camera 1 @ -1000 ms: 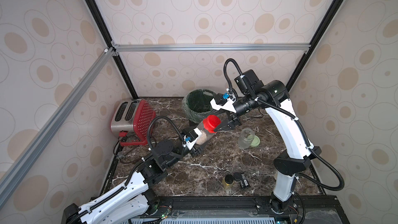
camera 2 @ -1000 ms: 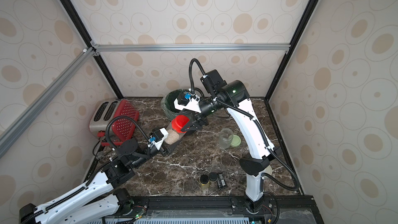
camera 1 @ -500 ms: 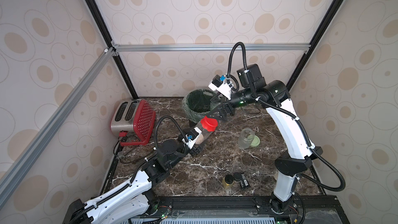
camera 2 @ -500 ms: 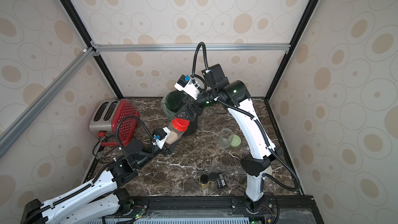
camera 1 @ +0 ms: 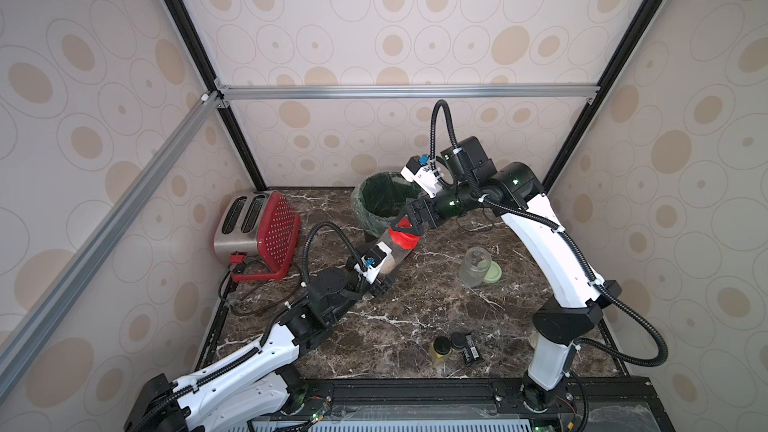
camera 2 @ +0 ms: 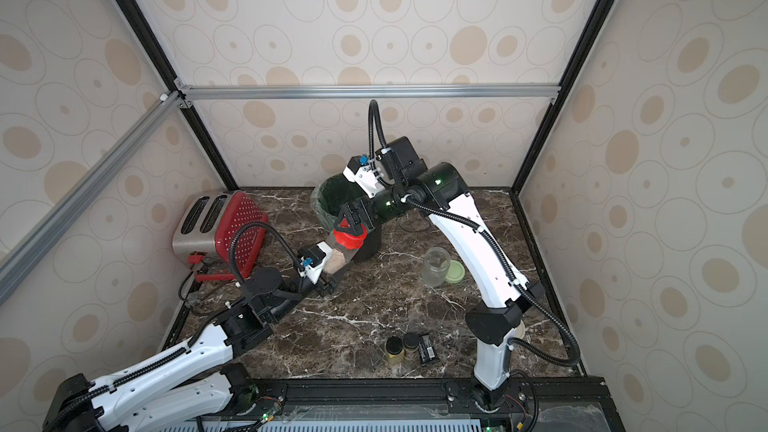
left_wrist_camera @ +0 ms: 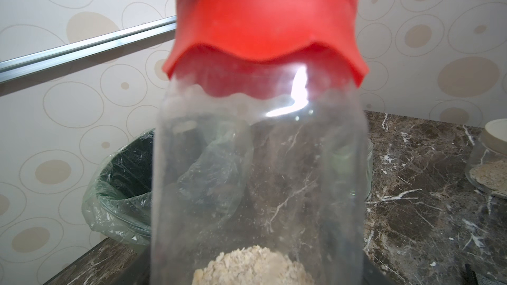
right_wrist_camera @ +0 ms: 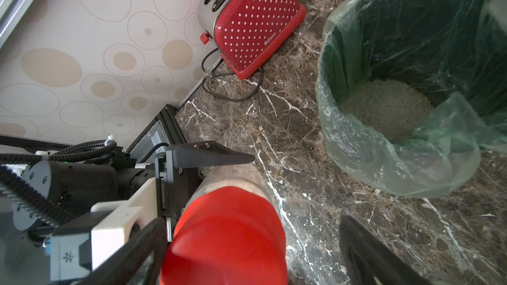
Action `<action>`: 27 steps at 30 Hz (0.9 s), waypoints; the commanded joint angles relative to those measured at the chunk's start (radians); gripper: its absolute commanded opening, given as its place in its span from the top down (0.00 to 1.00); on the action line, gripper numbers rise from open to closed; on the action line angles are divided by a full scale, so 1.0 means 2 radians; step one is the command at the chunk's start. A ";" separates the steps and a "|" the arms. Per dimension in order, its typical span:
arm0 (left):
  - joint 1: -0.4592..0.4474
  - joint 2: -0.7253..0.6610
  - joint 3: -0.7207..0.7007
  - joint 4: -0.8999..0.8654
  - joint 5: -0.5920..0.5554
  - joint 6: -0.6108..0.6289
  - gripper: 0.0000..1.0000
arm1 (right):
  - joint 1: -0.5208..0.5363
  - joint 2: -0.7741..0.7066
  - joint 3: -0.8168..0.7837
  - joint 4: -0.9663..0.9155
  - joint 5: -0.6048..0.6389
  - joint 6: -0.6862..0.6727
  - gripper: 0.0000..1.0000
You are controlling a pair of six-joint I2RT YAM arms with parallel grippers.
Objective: Empty expired oatmeal from jars
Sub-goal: Unscrew the lid from the jar.
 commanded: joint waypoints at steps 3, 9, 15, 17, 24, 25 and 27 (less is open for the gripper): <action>0.003 -0.016 0.009 0.016 0.002 0.015 0.64 | 0.006 -0.011 -0.005 -0.005 -0.019 0.006 0.01; 0.003 -0.015 0.009 0.015 -0.001 0.017 0.64 | 0.016 -0.015 -0.006 -0.017 -0.035 0.000 0.06; 0.003 -0.007 0.012 0.017 0.000 0.018 0.64 | 0.019 -0.021 -0.005 -0.029 -0.036 -0.009 0.16; 0.002 -0.006 0.013 0.017 -0.001 0.018 0.64 | 0.019 -0.023 -0.005 -0.029 -0.043 -0.011 0.24; 0.002 -0.012 0.012 0.012 0.004 0.010 0.64 | 0.018 -0.022 -0.002 -0.025 -0.111 -0.103 0.48; 0.003 -0.013 0.011 0.012 0.008 0.006 0.64 | 0.018 -0.017 0.009 -0.039 -0.134 -0.153 0.50; 0.003 -0.015 0.010 0.008 0.015 -0.002 0.64 | 0.018 -0.006 0.041 -0.093 -0.171 -0.275 0.54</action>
